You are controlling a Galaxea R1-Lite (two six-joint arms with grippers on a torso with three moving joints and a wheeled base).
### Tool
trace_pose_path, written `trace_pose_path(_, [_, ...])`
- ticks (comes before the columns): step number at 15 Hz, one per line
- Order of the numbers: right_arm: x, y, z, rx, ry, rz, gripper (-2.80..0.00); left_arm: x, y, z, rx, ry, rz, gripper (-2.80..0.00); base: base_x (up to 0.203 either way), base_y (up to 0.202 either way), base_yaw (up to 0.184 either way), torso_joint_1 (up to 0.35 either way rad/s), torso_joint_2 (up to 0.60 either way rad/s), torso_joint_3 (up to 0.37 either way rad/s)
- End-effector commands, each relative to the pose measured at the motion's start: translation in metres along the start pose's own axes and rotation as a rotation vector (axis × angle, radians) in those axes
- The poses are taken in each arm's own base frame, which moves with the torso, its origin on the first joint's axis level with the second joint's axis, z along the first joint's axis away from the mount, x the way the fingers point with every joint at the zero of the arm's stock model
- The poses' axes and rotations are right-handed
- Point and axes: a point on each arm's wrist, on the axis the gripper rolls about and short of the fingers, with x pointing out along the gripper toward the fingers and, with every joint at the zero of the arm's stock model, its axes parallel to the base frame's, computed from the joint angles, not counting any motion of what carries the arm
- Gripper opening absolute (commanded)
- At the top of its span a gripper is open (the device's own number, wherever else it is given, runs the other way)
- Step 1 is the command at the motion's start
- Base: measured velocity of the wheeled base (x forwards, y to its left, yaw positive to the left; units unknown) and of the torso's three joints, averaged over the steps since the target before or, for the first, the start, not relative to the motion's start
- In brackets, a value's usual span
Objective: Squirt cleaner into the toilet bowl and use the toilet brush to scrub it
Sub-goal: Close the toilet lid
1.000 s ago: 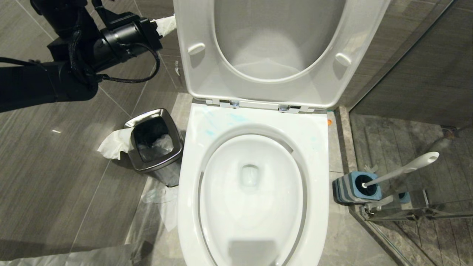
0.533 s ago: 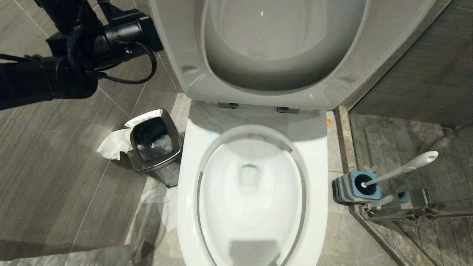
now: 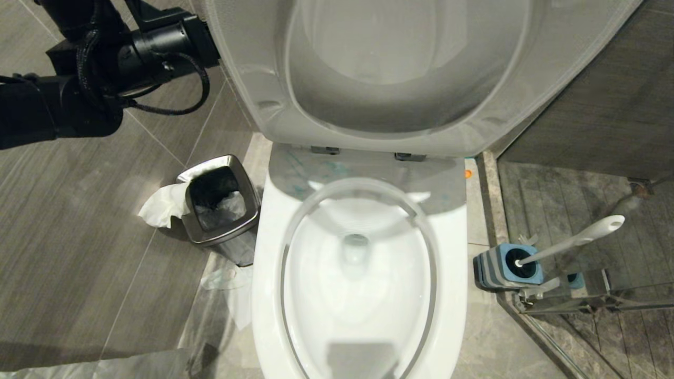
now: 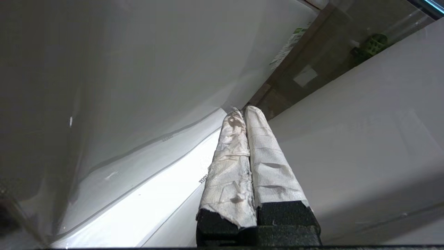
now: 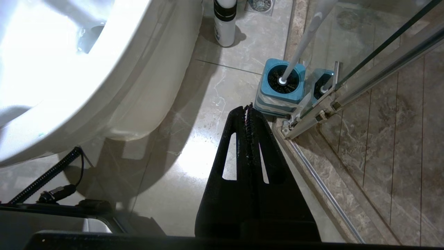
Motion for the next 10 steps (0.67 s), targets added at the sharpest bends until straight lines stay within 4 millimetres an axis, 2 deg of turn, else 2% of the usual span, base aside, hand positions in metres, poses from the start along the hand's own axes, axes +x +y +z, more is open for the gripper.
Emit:
trace_pose_path(1, [0.000, 0.000, 0.000, 0.000, 0.000, 0.001, -2.80, -0.004, -0.006, 0.005, 0.000, 0.001, -0.005, -2.80, 0.000, 0.000, 0.000, 0.000, 0.00, 0.000])
trace_pose_path(6, [0.000, 0.000, 0.000, 0.000, 0.000, 0.001, -2.80, -0.009, -0.015, 0.004, -0.024, 0.020, -0.014, -2.80, 0.000, 0.000, 0.000, 0.000, 0.00, 0.000])
trace_pose_path(10, [0.000, 0.000, 0.000, 0.000, 0.000, 0.001, -2.80, -0.033, -0.033, 0.010, -0.101, 0.080, -0.092, -2.80, 0.000, 0.000, 0.000, 0.000, 0.00, 0.000])
